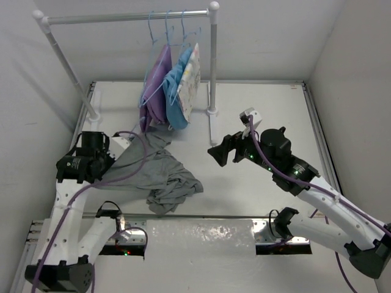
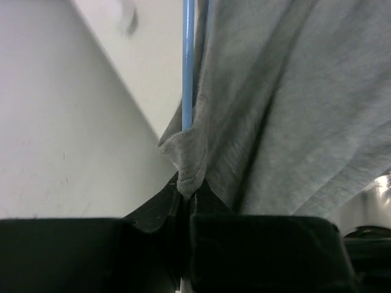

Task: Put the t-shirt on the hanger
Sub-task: Place the hanger at the clothesline.

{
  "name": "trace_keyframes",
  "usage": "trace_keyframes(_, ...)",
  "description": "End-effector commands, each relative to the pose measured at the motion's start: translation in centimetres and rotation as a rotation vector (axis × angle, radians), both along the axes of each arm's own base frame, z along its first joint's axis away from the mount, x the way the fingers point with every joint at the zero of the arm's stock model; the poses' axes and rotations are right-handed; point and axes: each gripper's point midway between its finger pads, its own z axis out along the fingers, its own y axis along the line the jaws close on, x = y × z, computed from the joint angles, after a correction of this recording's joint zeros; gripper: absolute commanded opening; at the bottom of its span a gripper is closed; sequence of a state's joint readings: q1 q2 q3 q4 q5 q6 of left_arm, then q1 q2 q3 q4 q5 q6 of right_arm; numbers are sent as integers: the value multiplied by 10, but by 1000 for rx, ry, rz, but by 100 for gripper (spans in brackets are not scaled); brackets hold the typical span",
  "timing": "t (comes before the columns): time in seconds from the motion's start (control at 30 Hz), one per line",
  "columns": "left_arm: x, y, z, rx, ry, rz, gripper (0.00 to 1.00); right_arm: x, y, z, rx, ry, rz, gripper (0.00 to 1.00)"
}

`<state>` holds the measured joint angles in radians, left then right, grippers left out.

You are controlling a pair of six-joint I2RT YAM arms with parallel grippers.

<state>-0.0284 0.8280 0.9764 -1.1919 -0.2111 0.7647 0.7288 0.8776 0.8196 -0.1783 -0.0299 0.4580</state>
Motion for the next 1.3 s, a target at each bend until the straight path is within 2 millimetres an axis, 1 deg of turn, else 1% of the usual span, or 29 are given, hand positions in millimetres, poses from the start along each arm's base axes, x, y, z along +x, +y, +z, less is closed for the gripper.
trace_keyframes(0.0,3,47,10,100,62,53,0,-2,-5,31,35,-88,4,99)
trace_keyframes(0.03,-8,71,5,49,82,158,0,-3,-6,32,33,-93,4,99)
trace_keyframes(0.1,-10,102,15,19,90,180,0,-4,-10,32,22,-101,-1,99)
trace_keyframes(0.13,-17,120,8,-85,89,257,0,-5,-13,34,23,-110,-11,99)
trace_keyframes(0.17,-21,127,18,-110,78,265,0,-5,-14,34,22,-115,-15,99)
trace_keyframes(0.2,-22,132,19,-120,84,218,0,-6,-16,33,16,-121,-18,99)
trace_keyframes(0.23,-25,132,21,-153,44,220,0,-6,-17,32,13,-122,-16,99)
trace_keyframes(0.3,-19,128,26,-130,-3,150,0,-7,-18,30,10,-123,-17,99)
trace_keyframes(0.33,-5,123,39,-112,-109,109,0,-7,-18,30,13,-126,-17,99)
trace_keyframes(0.4,8,114,58,-97,-220,59,0,-4,-19,26,8,-121,-34,99)
trace_keyframes(0.43,23,110,74,-103,-304,19,0,-3,-19,26,9,-123,-35,99)
trace_keyframes(0.5,35,108,88,-149,-371,23,0,0,-18,25,4,-114,-41,99)
trace_keyframes(0.57,52,117,114,-187,-477,85,0,1,-16,23,0,-101,-39,99)
trace_keyframes(0.6,59,125,116,-219,-490,121,0,1,-15,23,0,-99,-38,99)
trace_keyframes(0.63,67,130,134,-216,-537,124,0,2,-15,21,-2,-95,-40,99)
trace_keyframes(0.7,77,132,137,-297,-553,149,0,4,-16,20,-7,-93,-52,99)
trace_keyframes(0.73,84,122,150,-339,-588,102,0,5,-17,18,-13,-91,-60,99)
trace_keyframes(0.8,91,107,161,-385,-609,36,0,6,-21,14,-31,-90,-76,99)
trace_keyframes(0.83,100,96,176,-392,-649,-25,0,8,-25,12,-38,-90,-99,99)
trace_keyframes(0.9,105,81,196,-416,-714,-35,0,9,-28,7,-51,-92,-116,99)
trace_keyframes(0.93,116,73,210,-394,-759,-89,0,11,-31,7,-54,-96,-132,99)
trace_keyframes(1.0,125,53,229,-428,-813,-90,0,12,-33,1,-66,-93,-144,99)
trace_keyframes(1.03,132,51,245,-410,-864,-105,0,13,-34,0,-69,-94,-153,99)
trace_keyframes(1.1,141,40,257,-478,-901,-79,0,13,-36,-4,-79,-90,-157,99)
trace_keyframes(1.13,147,33,269,-482,-933,-95,0,14,-36,-6,-84,-88,-160,99)
trace_keyframes(1.17,154,30,267,-538,-930,-67,0,14,-37,-8,-88,-85,-164,99)
trace_keyframes(1.2,160,17,278,-565,-944,-107,0,14,-38,-9,-91,-85,-165,99)
trace_keyframes(1.23,164,19,278,-571,-950,-72,0,14,-38,-11,-93,-81,-165,99)
trace_keyframes(1.27,172,6,276,-629,-931,-69,0,14,-39,-11,-94,-81,-173,99)
